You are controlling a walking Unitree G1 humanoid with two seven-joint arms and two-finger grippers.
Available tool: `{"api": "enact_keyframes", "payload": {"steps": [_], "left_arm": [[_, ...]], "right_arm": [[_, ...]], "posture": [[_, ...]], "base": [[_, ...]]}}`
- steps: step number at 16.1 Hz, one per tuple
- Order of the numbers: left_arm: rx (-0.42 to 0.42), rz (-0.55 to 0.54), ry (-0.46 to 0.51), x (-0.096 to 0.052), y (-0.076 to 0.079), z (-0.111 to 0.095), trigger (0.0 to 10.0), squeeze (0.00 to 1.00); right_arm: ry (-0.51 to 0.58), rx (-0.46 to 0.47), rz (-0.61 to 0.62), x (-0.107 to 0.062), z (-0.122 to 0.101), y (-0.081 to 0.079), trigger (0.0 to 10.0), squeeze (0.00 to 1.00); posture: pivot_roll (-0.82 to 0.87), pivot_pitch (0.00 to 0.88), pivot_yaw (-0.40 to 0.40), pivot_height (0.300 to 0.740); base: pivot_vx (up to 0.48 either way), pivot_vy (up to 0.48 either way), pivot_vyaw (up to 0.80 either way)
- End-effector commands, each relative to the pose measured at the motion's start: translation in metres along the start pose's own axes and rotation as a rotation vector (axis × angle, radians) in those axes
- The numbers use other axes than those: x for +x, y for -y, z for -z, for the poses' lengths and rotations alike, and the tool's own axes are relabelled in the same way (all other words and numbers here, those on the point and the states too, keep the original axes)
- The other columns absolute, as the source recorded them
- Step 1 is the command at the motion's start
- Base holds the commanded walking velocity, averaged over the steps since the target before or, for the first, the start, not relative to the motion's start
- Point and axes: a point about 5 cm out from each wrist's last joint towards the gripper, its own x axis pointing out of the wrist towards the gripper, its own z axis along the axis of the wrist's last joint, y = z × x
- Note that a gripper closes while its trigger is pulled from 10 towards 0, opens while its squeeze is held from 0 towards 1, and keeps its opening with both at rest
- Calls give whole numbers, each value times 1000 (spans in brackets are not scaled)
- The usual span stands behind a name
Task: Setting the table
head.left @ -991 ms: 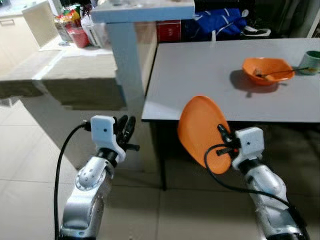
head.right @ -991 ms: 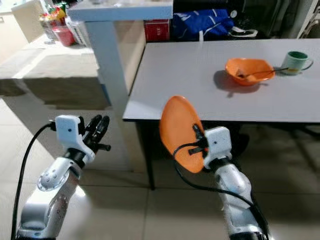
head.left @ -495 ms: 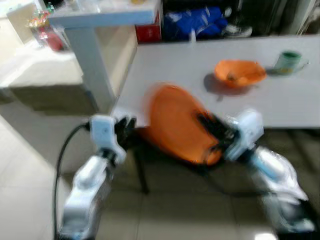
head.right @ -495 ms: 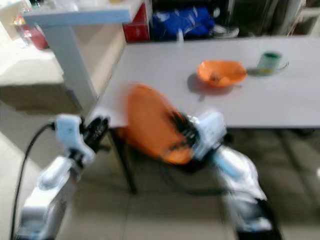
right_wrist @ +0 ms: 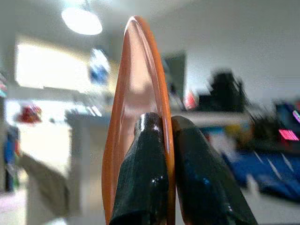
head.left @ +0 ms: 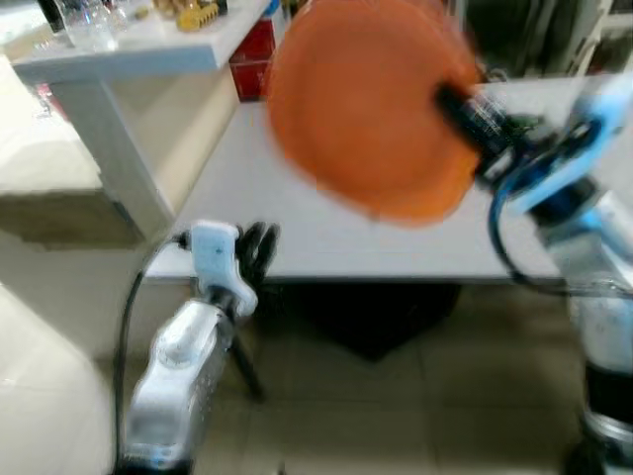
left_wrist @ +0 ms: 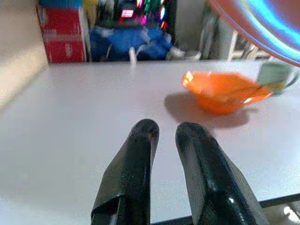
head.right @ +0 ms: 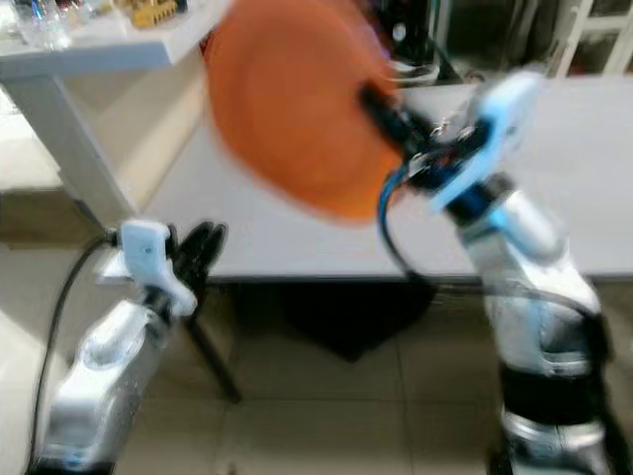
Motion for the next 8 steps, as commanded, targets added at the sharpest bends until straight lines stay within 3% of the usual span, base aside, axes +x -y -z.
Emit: {"api": "enact_keyframes", "payload": {"steps": [1,5,8], "left_arm": [[4,9,2,2,3,-2,10000,0],[4,26,5,0,5,-2,10000,0],[17,71,19,1,12,-4,10000,0]], "right_arm": [[-26,-10,48,-5,5,6,0,0],[-73,23,34,-9,12,0,0,0],[-32,-15,21,-5,2,1,0,0]], "posture": [[-264,0,143,740],[-263,0,147,740],[-269,0,148,740]], "base": [[259,-401,0],[255,-405,0],[0,-426,0]]}}
